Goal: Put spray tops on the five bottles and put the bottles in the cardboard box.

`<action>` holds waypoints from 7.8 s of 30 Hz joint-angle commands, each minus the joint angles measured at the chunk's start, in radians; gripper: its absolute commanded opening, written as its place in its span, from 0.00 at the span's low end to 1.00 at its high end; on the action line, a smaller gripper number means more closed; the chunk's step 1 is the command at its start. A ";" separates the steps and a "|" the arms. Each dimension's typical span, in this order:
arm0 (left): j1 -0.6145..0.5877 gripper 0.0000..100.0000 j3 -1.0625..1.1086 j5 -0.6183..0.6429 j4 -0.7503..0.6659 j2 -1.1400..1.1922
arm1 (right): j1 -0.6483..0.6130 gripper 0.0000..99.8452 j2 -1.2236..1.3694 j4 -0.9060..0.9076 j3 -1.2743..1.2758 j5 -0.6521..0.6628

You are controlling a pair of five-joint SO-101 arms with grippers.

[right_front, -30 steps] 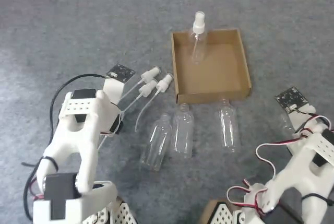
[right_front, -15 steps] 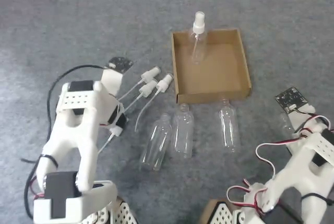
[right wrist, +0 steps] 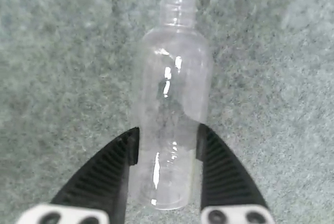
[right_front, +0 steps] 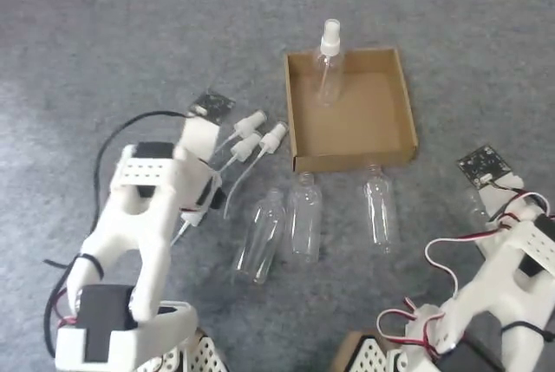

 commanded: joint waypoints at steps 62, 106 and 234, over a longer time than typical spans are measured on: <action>0.186 0.01 0.116 0.301 -0.043 -0.169 | -0.197 0.35 0.027 0.401 -0.385 -0.144; 0.186 0.01 0.148 0.301 -0.083 -0.170 | -0.139 0.03 0.429 0.340 -0.509 -0.123; 0.158 0.01 0.234 0.758 -0.226 -1.292 | -1.600 0.01 -0.631 -0.277 0.129 -1.059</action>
